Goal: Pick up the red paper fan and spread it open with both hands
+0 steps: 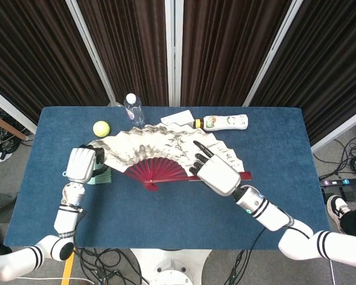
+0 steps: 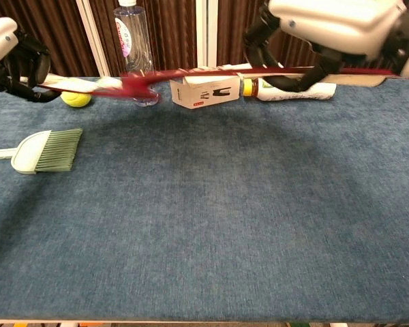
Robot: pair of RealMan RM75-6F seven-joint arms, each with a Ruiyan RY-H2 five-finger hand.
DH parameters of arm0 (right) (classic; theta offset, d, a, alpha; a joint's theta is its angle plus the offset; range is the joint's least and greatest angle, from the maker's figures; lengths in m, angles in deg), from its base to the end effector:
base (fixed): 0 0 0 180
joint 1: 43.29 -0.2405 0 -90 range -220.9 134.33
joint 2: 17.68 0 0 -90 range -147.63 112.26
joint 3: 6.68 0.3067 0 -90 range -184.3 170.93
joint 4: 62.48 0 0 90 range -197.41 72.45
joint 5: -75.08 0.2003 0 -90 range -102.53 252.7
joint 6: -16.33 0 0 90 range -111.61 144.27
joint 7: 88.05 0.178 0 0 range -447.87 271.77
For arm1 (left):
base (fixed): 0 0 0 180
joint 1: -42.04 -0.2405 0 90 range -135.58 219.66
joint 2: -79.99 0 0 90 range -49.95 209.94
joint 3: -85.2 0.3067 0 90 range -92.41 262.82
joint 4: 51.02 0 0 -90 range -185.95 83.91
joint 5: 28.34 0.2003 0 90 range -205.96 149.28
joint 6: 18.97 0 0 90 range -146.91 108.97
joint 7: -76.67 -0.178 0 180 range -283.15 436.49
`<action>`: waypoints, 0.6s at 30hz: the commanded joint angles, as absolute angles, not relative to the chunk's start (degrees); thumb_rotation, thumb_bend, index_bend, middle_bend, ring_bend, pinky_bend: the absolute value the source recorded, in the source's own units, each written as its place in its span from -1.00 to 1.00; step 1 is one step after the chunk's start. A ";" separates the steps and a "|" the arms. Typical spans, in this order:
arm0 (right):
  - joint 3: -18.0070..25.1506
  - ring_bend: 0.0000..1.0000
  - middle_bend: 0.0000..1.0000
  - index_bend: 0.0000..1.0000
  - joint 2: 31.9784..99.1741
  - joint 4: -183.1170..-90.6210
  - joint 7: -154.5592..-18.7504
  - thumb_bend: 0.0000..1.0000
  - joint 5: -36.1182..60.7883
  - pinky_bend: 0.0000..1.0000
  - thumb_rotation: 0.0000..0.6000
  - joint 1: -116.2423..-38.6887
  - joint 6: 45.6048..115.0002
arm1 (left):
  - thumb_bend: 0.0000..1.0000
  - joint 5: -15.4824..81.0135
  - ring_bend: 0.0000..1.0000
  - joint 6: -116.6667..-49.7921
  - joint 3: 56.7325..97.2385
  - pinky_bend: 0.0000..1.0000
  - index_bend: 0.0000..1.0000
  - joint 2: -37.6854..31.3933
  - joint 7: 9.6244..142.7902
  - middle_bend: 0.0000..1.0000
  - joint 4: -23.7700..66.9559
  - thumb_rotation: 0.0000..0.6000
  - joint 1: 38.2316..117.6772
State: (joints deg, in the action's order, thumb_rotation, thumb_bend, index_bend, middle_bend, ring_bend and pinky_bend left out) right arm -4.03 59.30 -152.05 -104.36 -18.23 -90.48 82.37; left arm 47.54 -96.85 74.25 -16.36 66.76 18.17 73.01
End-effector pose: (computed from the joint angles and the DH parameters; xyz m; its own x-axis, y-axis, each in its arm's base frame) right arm -0.1105 -0.3765 0.0499 0.5849 0.1428 0.7984 -0.4721 -0.7405 0.4783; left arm -0.2454 0.3864 0.0226 0.3386 -0.1157 0.9338 0.9125 -0.2018 -0.3559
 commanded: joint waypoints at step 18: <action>-7.74 -0.85 -0.47 -0.66 64.90 -149.29 -111.61 -0.51 -14.00 -1.00 1.00 -82.60 80.52 | -0.50 54.34 0.11 -98.81 79.81 0.18 0.30 -25.53 57.82 0.37 7.60 1.00 71.67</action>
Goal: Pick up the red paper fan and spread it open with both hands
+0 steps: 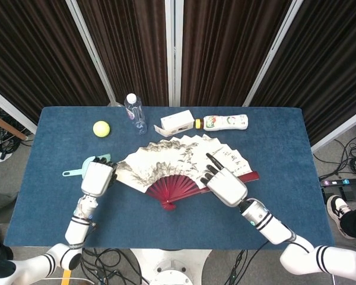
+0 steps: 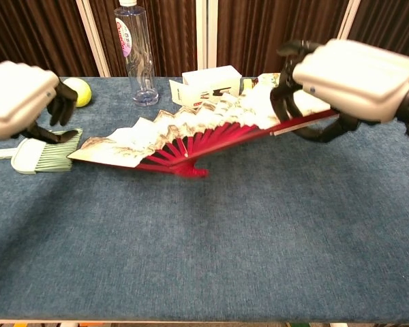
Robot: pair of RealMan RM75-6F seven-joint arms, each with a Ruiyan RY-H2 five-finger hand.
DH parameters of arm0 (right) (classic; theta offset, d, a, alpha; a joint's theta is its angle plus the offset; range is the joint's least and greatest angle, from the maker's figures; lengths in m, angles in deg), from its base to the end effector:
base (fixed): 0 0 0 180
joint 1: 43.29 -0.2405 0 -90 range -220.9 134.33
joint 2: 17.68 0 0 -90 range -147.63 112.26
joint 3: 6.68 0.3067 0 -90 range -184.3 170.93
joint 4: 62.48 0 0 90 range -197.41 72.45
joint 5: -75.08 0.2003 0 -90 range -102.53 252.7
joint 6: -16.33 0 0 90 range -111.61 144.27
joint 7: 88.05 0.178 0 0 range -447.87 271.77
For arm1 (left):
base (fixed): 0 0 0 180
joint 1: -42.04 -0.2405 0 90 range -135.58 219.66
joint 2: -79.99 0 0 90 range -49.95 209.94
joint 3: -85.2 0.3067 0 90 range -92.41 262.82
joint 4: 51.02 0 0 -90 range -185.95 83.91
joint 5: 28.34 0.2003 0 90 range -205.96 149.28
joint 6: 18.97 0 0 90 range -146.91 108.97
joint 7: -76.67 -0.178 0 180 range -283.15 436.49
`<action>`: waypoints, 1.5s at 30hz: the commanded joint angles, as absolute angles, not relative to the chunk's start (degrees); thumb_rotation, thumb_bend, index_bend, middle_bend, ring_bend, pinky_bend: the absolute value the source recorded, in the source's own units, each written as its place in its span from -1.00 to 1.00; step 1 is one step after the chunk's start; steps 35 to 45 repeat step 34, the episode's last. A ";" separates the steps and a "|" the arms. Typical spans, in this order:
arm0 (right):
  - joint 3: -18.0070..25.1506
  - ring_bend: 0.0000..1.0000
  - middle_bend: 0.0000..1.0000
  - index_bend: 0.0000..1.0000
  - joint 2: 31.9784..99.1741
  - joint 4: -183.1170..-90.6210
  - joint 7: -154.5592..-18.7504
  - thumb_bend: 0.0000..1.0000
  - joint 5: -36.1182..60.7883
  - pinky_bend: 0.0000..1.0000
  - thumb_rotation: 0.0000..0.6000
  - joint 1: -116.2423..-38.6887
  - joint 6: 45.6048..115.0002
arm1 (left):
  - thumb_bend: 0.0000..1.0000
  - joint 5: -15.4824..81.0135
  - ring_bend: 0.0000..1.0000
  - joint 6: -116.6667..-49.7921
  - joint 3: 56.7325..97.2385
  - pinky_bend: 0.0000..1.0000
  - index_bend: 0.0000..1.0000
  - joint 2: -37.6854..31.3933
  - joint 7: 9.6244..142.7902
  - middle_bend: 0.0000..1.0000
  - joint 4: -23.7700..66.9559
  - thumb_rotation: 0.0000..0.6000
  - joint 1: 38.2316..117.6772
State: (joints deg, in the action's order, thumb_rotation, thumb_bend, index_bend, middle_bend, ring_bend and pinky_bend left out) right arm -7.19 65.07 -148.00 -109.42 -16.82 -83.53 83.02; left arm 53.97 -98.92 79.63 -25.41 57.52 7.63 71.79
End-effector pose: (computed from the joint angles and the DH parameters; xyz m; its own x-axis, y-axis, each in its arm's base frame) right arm -0.1664 -0.3517 0.0116 0.6486 0.0726 0.7577 -0.5249 -0.6782 0.5143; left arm -0.2409 0.3575 -0.0399 0.5426 -0.1437 0.8276 0.7798 -0.2801 -0.5599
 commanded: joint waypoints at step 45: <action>-9.42 -0.98 -0.71 -0.96 42.11 -157.89 -90.04 -0.70 -5.49 -1.00 1.00 -57.32 100.14 | -0.93 44.64 -0.62 -107.70 81.95 -0.45 -0.46 5.84 67.91 -0.39 34.38 1.00 49.42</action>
